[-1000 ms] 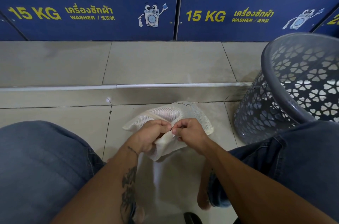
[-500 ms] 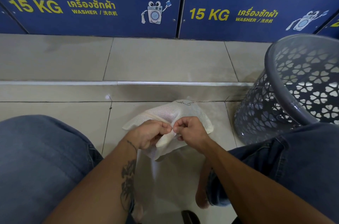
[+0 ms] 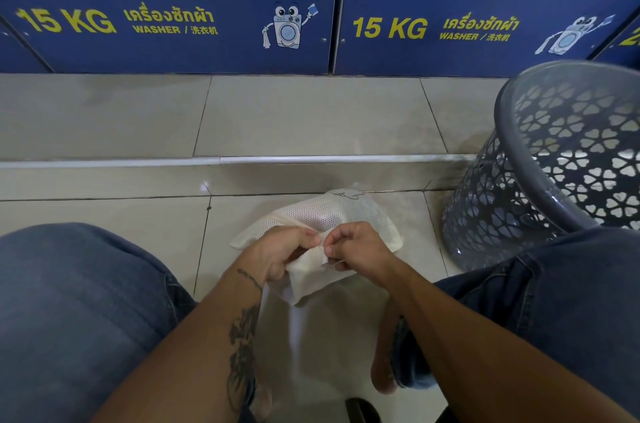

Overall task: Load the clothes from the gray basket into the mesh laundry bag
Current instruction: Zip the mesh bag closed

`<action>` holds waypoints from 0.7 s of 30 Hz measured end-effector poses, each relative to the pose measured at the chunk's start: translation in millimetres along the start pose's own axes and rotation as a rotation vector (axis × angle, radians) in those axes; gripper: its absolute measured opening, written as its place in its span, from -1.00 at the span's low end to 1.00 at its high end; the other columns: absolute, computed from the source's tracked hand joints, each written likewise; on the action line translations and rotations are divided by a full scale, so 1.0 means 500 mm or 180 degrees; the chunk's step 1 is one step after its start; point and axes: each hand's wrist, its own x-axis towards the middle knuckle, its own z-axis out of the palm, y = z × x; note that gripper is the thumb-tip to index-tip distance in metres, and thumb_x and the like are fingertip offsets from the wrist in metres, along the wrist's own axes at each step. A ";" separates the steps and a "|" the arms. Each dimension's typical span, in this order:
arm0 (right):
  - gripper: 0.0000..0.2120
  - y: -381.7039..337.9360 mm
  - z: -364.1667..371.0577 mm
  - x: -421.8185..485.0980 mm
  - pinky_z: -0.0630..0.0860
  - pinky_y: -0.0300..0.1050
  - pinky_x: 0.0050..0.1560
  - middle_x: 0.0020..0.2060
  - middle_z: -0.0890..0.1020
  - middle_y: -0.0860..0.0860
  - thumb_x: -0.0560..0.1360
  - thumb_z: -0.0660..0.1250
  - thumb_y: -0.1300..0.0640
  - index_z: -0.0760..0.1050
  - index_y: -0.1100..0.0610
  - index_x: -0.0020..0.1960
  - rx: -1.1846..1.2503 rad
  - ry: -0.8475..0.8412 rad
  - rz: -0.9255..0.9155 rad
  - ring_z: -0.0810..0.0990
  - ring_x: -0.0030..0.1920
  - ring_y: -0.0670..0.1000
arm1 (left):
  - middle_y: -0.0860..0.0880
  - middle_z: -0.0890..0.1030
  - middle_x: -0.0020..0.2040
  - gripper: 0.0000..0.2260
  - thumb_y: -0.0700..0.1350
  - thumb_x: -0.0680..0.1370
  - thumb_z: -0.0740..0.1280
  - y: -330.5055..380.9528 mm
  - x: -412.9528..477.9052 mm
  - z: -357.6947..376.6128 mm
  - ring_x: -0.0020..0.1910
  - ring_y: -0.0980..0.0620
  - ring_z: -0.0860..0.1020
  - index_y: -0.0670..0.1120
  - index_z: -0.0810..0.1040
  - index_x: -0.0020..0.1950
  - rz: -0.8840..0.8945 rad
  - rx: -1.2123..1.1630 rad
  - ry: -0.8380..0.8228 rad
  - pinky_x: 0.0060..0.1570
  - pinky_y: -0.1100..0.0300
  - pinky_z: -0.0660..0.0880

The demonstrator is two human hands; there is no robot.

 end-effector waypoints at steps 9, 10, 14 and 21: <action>-0.78 0.016 0.021 0.000 0.60 -0.06 -0.06 -0.28 0.73 0.08 0.39 0.45 0.30 0.68 -0.01 -0.09 -0.0453 0.0399 -0.0512 0.65 -0.24 -0.02 | -0.20 0.60 -0.03 -0.76 -0.29 0.52 0.31 0.003 0.006 0.006 -0.07 -0.14 0.56 -0.29 0.60 0.17 -0.0206 -0.0172 0.0016 -0.01 0.00 0.50; -0.77 0.017 0.021 0.000 0.61 -0.04 -0.05 -0.27 0.73 0.08 0.39 0.45 0.30 0.68 0.00 -0.08 -0.0474 0.0391 -0.0520 0.66 -0.24 -0.01 | -0.19 0.61 -0.03 -0.76 -0.30 0.52 0.30 0.002 0.007 0.007 -0.07 -0.13 0.57 -0.27 0.61 0.16 -0.0178 -0.0173 0.0032 0.01 0.01 0.51; -0.71 0.015 0.015 0.002 0.63 0.00 0.01 -0.25 0.73 0.14 0.33 0.45 0.35 0.69 0.00 -0.09 -0.0583 0.0283 -0.0534 0.71 -0.15 0.11 | -0.15 0.64 -0.13 -0.81 -0.33 0.50 0.31 0.000 0.010 0.010 -0.15 -0.09 0.59 -0.21 0.63 0.08 -0.0139 -0.0201 0.0136 -0.13 0.07 0.54; -0.67 0.012 0.017 -0.001 0.66 -0.02 -0.09 -0.28 0.68 0.06 0.27 0.51 0.38 0.64 0.00 -0.11 -0.0994 0.0033 -0.0693 0.61 -0.27 -0.07 | -0.21 0.66 -0.08 -0.76 -0.33 0.42 0.32 -0.007 0.013 0.013 -0.10 -0.18 0.61 -0.27 0.66 0.04 -0.0218 -0.0165 0.0370 -0.03 0.00 0.56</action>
